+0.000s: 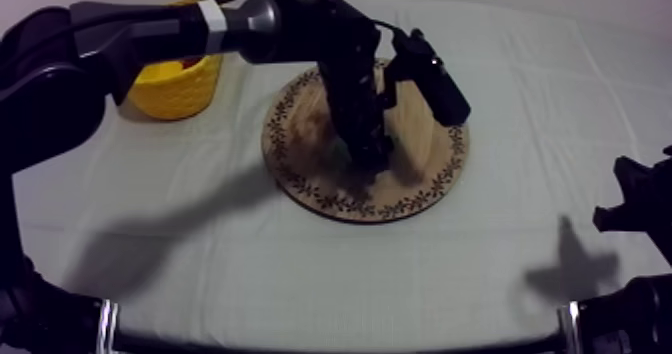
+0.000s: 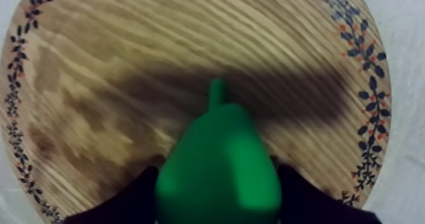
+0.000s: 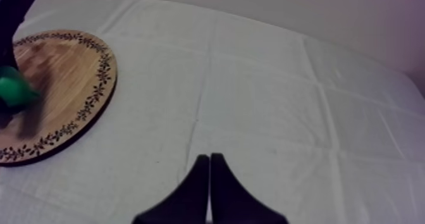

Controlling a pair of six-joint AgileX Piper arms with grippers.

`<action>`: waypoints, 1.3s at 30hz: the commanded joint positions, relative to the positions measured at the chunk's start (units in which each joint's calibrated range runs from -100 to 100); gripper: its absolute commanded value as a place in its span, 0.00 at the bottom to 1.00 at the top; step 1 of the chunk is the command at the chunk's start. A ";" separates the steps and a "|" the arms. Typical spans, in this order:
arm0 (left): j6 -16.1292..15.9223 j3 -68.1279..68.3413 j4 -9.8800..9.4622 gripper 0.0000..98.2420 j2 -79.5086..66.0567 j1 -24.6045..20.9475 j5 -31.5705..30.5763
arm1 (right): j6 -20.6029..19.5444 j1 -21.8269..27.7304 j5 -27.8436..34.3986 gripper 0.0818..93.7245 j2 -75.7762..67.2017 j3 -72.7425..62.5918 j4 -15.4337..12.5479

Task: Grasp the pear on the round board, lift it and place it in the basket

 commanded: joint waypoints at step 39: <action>3.58 23.56 -4.70 0.61 -39.53 -25.53 4.87 | -0.03 0.00 -0.07 0.00 -0.05 0.05 0.02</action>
